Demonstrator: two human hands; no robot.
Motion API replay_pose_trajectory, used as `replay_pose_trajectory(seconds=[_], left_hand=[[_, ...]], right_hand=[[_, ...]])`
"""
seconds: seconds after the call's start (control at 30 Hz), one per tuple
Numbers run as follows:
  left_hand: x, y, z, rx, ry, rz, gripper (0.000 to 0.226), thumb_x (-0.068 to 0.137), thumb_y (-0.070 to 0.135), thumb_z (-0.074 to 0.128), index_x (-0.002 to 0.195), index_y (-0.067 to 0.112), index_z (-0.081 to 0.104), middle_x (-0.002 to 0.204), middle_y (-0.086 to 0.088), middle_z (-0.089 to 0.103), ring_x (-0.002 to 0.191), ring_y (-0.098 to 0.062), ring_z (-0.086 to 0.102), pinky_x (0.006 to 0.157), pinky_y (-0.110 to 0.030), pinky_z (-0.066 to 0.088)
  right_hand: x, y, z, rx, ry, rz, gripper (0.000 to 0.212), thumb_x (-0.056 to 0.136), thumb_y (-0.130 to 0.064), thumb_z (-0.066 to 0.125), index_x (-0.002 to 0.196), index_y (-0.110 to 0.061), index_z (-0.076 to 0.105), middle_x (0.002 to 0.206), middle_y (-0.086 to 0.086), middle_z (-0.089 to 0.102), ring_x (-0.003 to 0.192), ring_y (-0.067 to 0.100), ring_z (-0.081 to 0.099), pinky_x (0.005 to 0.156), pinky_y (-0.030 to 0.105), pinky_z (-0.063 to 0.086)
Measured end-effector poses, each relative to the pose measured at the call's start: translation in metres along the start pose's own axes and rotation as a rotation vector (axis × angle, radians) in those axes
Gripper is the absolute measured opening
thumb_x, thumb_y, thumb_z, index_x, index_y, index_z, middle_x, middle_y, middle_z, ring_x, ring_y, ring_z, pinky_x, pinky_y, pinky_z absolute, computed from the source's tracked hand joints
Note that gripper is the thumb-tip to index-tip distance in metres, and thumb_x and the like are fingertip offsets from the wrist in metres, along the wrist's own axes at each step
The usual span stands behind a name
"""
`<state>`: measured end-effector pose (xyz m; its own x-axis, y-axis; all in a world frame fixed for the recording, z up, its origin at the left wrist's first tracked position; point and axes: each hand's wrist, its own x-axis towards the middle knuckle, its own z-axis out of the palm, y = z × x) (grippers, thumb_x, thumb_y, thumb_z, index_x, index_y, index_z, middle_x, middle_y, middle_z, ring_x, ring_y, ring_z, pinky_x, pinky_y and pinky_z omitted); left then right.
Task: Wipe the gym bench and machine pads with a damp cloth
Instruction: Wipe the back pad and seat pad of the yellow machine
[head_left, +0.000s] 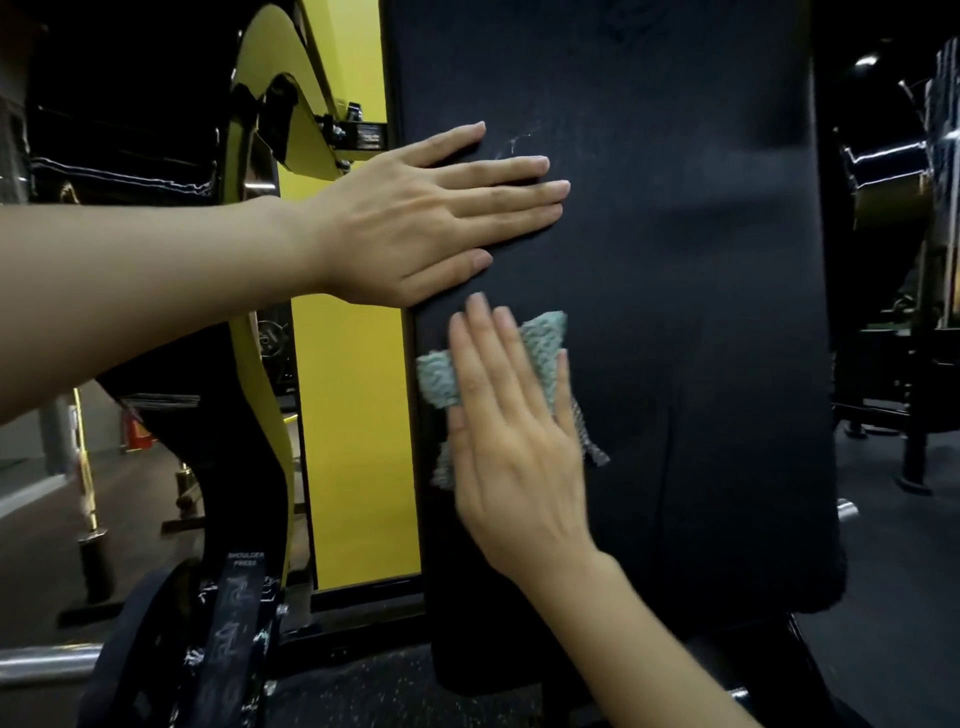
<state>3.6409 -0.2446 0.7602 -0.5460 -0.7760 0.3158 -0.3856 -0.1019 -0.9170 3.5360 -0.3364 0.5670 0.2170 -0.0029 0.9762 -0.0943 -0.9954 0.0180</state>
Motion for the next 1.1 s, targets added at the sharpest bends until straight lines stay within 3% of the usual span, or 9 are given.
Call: replay_pose_trajectory(seconds=[0.17, 0.3, 0.47, 0.57, 0.73, 1.0, 1.1], left_hand=[[0.002, 0.000, 0.002, 0.013, 0.024, 0.020, 0.056, 0.104, 0.034, 0.020, 0.157, 0.015, 0.022, 0.164, -0.001, 0.020, 0.152, -0.020, 0.015, 0.123, -0.053, 0.009], [0.007, 0.002, 0.001, -0.004, -0.013, 0.016, 0.058, 0.104, 0.038, 0.017, 0.158, 0.018, 0.017, 0.165, 0.001, 0.015, 0.153, -0.018, 0.010, 0.123, -0.053, 0.008], [0.014, 0.008, -0.001, -0.001, -0.062, -0.026, 0.060, 0.103, 0.043, 0.014, 0.159, 0.020, 0.012, 0.166, 0.004, 0.009, 0.153, -0.016, 0.006, 0.123, -0.052, 0.006], [0.015, 0.009, -0.001, 0.003, -0.071, -0.043, 0.060, 0.103, 0.043, 0.014, 0.159, 0.020, 0.012, 0.166, 0.004, 0.010, 0.153, -0.016, 0.006, 0.123, -0.052, 0.006], [0.018, 0.015, -0.003, -0.007, -0.101, -0.085, 0.060, 0.104, 0.042, 0.013, 0.159, 0.020, 0.011, 0.166, 0.004, 0.008, 0.153, -0.015, 0.004, 0.123, -0.050, 0.002], [0.047, 0.049, 0.003, -0.014, -0.128, -0.171, 0.062, 0.102, 0.041, 0.013, 0.159, 0.018, 0.008, 0.166, 0.002, 0.004, 0.153, -0.016, -0.001, 0.123, -0.047, -0.001], [0.058, 0.057, 0.008, -0.008, -0.135, -0.185, 0.061, 0.103, 0.041, 0.011, 0.159, 0.019, 0.004, 0.167, 0.002, 0.000, 0.153, -0.015, -0.004, 0.123, -0.046, -0.003]], right_hand=[[0.005, 0.062, -0.024, -0.032, 0.080, 0.146, 0.054, 0.103, -0.022, 0.028, 0.155, -0.012, 0.025, 0.164, 0.002, 0.020, 0.152, 0.014, 0.011, 0.118, 0.056, 0.023], [0.002, 0.086, -0.034, -0.018, 0.112, 0.258, 0.055, 0.103, -0.025, 0.023, 0.156, -0.011, 0.021, 0.165, -0.001, 0.014, 0.152, 0.011, 0.006, 0.121, 0.049, 0.022], [-0.002, 0.057, -0.019, -0.044, 0.113, 0.203, 0.055, 0.102, -0.021, 0.029, 0.155, -0.008, 0.025, 0.164, 0.005, 0.018, 0.152, 0.017, 0.009, 0.118, 0.055, 0.022], [-0.006, 0.024, -0.006, -0.039, 0.043, 0.067, 0.055, 0.101, -0.022, 0.033, 0.155, -0.010, 0.027, 0.164, 0.003, 0.019, 0.152, 0.016, 0.009, 0.121, 0.051, 0.012], [-0.004, 0.039, -0.016, -0.038, -0.052, -0.113, 0.054, 0.102, -0.022, 0.034, 0.155, -0.014, 0.028, 0.163, 0.000, 0.020, 0.152, 0.012, 0.011, 0.122, 0.047, 0.013], [0.010, 0.135, -0.051, -0.021, 0.050, 0.026, 0.053, 0.103, -0.021, 0.029, 0.155, -0.010, 0.025, 0.163, 0.003, 0.020, 0.152, 0.016, 0.012, 0.118, 0.052, 0.026], [0.017, 0.172, -0.066, -0.030, 0.097, 0.152, 0.055, 0.103, -0.025, 0.025, 0.155, -0.011, 0.024, 0.164, 0.002, 0.018, 0.152, 0.014, 0.010, 0.118, 0.054, 0.025]])
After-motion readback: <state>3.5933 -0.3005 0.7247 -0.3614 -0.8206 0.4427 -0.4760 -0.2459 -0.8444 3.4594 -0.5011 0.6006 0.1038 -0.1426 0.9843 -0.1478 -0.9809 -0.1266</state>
